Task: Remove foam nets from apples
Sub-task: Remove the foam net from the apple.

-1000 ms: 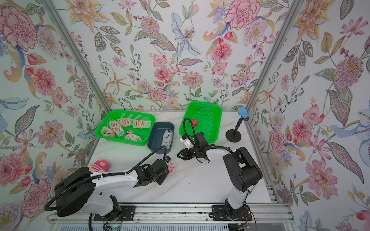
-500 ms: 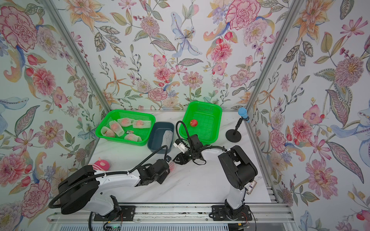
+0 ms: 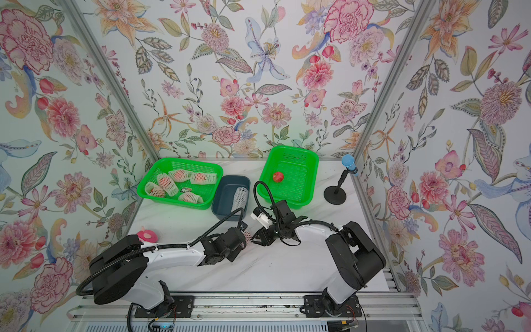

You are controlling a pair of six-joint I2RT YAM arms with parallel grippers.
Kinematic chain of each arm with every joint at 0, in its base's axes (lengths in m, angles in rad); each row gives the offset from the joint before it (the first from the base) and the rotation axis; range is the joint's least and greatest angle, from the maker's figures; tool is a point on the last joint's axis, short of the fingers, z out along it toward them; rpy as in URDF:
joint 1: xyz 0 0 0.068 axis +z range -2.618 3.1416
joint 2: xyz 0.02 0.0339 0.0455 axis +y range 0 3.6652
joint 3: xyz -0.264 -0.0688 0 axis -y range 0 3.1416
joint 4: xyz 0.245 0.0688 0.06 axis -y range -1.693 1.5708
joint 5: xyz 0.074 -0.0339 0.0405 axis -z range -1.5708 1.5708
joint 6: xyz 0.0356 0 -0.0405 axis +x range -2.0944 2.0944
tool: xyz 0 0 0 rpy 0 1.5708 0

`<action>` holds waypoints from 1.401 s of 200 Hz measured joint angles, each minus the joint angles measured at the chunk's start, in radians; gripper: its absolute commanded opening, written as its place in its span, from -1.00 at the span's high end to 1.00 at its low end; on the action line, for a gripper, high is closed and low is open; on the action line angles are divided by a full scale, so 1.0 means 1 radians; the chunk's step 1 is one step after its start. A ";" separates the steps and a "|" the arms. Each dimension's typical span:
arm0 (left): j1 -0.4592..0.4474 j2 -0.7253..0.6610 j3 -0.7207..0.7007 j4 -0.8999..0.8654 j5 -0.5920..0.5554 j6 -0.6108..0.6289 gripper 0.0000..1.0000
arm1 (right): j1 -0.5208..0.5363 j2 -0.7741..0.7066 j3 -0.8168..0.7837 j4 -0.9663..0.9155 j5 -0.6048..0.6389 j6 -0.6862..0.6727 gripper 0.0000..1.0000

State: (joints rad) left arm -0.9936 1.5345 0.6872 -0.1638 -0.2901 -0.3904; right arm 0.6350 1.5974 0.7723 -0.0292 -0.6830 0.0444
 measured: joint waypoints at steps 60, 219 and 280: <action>0.000 0.001 0.000 0.034 -0.004 0.050 0.97 | -0.133 -0.078 -0.075 0.054 0.108 0.109 0.18; 0.000 -0.001 -0.009 0.054 0.002 0.066 0.97 | -0.082 0.090 0.090 0.031 -0.061 0.064 0.53; 0.000 -0.001 -0.009 0.054 0.002 0.066 0.96 | -0.128 0.126 0.083 0.050 -0.042 0.075 0.53</action>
State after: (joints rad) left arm -0.9932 1.5333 0.6785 -0.1097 -0.2878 -0.3248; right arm 0.5072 1.7237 0.8555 0.0212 -0.7254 0.1196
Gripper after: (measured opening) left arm 0.057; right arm 0.234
